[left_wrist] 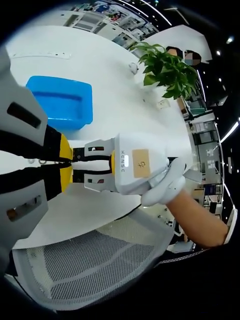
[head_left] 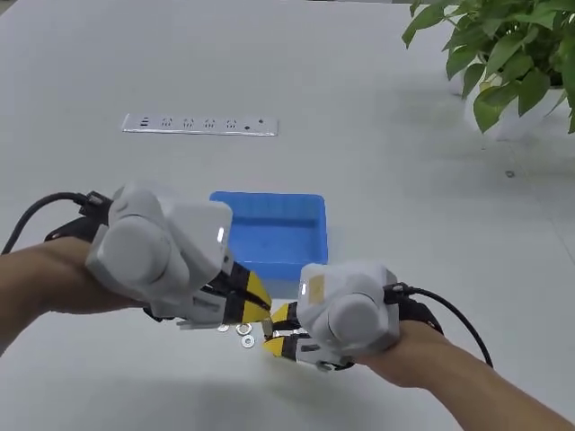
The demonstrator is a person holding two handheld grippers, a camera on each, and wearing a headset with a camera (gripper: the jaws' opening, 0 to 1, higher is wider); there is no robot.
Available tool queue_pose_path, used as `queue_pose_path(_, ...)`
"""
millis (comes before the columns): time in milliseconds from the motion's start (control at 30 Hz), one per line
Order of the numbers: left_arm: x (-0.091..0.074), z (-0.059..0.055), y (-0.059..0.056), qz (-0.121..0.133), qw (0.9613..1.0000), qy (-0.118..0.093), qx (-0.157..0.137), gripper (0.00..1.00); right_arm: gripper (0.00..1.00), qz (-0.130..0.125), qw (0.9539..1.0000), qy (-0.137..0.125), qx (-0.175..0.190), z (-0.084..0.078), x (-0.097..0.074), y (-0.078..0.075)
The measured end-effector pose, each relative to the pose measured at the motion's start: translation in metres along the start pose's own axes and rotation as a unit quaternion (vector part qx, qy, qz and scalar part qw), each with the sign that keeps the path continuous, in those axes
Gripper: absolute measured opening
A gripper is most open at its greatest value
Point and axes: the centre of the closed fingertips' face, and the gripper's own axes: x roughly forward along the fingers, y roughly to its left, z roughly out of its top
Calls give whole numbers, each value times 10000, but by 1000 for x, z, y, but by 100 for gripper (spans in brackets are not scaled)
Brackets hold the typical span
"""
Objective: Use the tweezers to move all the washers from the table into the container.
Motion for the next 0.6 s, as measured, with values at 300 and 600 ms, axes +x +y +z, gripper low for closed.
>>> queue_pose_path(300,1,2,4,-44,9999,-75,-126,6,13,24,9999,-17,117,-2,1,-2)
queue_pose_path(600,2,2,5,-89,9997,-127,-193,5,11,33,9997,-45,221,-2,1,-3)
